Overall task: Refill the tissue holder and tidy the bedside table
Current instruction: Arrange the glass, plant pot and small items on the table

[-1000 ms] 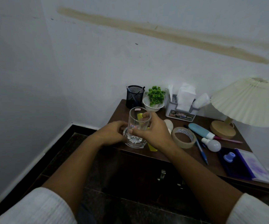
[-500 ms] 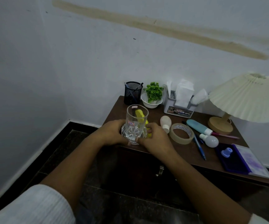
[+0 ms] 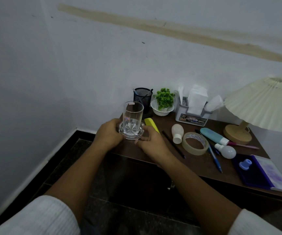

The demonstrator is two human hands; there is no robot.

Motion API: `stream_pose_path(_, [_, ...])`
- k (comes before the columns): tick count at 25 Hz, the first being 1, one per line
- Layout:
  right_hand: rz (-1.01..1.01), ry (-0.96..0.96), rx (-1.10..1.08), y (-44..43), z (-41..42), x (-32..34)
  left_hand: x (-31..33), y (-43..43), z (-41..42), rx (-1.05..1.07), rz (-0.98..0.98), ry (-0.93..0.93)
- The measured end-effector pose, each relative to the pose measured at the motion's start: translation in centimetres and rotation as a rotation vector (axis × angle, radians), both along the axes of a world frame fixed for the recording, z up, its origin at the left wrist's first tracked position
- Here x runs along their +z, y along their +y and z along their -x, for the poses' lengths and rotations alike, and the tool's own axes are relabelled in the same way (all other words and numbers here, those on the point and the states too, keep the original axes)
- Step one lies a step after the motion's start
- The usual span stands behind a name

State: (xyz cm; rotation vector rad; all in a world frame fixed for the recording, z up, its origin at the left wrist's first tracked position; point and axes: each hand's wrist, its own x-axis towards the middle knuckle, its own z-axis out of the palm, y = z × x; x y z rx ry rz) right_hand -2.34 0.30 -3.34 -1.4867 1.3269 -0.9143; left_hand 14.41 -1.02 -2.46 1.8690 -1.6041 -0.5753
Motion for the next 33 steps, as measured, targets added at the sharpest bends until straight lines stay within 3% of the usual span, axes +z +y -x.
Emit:
stream_pose_path(3, [-0.014, -0.044, 0.062, -0.6, -0.4, 0.1, 0.2, -0.2, 0.0, 0.053, -0.002, 0.057])
stream_pose_path(6, [0.013, 0.002, 0.104, -0.3, 0.6, 0.7, 0.8, 0.1, -0.1, 0.11, -0.037, -0.076])
stream_pose_path(8, [0.157, 0.234, 0.081, 0.0, 2.4, 1.3, 1.3, 0.7, 0.2, 0.061, -0.1, -0.147])
stream_pose_path(10, [0.275, 0.48, 0.072, 0.3, 4.7, 1.8, 1.5, 1.4, 1.5, -0.121, -0.136, -0.14])
stream_pose_path(13, [0.273, 0.767, 0.144, 1.0, 7.3, 1.7, 1.1, 1.7, 4.4, -0.346, -0.096, -0.17])
stream_pose_path(15, [0.229, 0.83, 0.184, 1.4, 8.2, 1.2, 0.4, 1.1, 6.1, -0.404, -0.06, -0.257])
stream_pose_path(22, [0.182, 0.664, 0.21, 1.2, 9.4, 0.3, -1.5, -0.1, 8.8, -0.485, -0.097, -0.553])
stream_pose_path(26, [0.119, 0.55, 0.187, 0.8, 9.8, 0.0, -1.8, -0.1, 8.9, -0.484, -0.094, -0.592])
stream_pose_path(33, [0.117, 0.552, 0.176, 1.5, 9.5, 0.0, -2.1, 0.0, 8.6, -0.488, -0.055, -0.563])
